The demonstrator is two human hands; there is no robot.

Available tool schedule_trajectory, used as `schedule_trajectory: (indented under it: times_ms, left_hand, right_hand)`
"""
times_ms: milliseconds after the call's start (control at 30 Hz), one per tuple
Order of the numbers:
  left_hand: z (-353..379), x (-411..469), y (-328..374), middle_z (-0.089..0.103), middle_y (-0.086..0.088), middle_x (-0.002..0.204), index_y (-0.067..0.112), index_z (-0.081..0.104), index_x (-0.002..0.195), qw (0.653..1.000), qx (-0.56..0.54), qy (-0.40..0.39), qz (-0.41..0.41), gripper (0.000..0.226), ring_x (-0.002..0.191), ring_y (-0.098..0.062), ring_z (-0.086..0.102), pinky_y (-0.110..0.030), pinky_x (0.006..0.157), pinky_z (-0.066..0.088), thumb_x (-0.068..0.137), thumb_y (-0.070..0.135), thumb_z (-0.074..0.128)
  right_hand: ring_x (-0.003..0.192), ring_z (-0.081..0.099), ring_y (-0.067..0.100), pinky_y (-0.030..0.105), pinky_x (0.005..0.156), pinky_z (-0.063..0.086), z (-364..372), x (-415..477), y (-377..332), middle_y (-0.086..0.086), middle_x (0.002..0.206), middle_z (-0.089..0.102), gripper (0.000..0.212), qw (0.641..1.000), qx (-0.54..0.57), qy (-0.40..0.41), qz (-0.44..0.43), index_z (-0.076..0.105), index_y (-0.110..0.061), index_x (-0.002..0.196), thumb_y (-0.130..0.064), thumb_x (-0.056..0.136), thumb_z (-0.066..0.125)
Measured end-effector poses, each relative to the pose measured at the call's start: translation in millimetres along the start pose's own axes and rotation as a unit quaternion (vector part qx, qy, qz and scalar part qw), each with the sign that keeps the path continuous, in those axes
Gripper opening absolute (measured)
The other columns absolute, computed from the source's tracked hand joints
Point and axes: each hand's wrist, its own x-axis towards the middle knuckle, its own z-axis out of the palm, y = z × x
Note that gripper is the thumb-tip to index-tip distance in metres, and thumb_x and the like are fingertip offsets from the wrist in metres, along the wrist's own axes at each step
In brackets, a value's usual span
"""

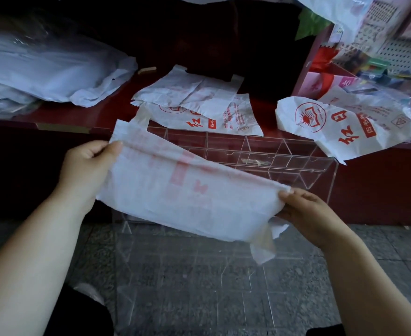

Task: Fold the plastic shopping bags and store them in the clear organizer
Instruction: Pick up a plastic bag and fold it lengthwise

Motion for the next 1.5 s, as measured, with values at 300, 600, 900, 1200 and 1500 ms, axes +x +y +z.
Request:
schedule_trajectory:
  times_ms: [300,600,900,1200,1500]
  left_hand:
    - [15,-10,-8,0.067,0.007,0.068,0.02,0.061,0.075,0.989,-0.004,-0.12,-0.084,0.018,0.081,-0.017,0.059,-0.031,0.075,0.045,0.089,0.026,0.053]
    - [12,-5,-6,0.064,0.017,0.054,0.02,0.061,0.076,0.996,-0.048,-0.056,-0.044,0.023,0.061,0.0,0.06,-0.017,0.063,0.048,0.093,0.023,0.047]
    - [17,-39,29,0.06,0.03,0.055,0.041,0.068,0.054,0.949,0.065,-0.283,0.127,0.033,0.057,0.015,0.056,-0.001,0.056,0.04,0.069,0.017,0.051]
    - [15,-33,20,0.065,-0.004,0.066,0.015,0.071,0.076,0.941,0.078,-0.281,0.17,0.086,0.058,0.0,0.052,-0.009,0.056,0.04,0.047,0.091,0.044]
    - [6,-13,16,0.062,0.016,0.047,0.027,0.07,0.051,0.992,-0.03,-0.12,0.011,0.05,0.046,0.005,0.057,-0.006,0.048,0.045,0.092,0.017,0.045]
  right_hand:
    - [0.048,0.052,0.005,0.019,0.051,0.045,8,4,5,-0.005,0.05,0.054,0.045,0.999,0.016,-0.009,-0.045,0.061,-0.022,0.047,-0.051,0.023,0.087]
    - [0.068,0.063,0.019,0.025,0.063,0.052,4,8,13,0.002,0.065,0.064,0.016,0.977,-0.185,0.108,-0.018,0.055,-0.01,0.071,-0.002,0.083,0.062]
    - [0.094,0.051,-0.02,-0.001,0.083,0.034,64,-20,-8,-0.027,0.102,0.054,0.042,0.928,-0.31,-0.073,-0.192,0.048,-0.04,0.1,-0.034,0.069,0.075]
    - [0.046,0.036,-0.003,0.01,0.049,0.03,78,-14,2,-0.014,0.043,0.041,0.034,0.945,-0.267,-0.119,-0.146,0.053,-0.022,0.053,-0.015,0.084,0.065]
    - [0.045,0.037,0.002,0.013,0.048,0.03,27,-10,-5,-0.007,0.049,0.044,0.03,0.941,-0.324,-0.096,-0.035,0.057,-0.015,0.055,-0.01,0.083,0.064]
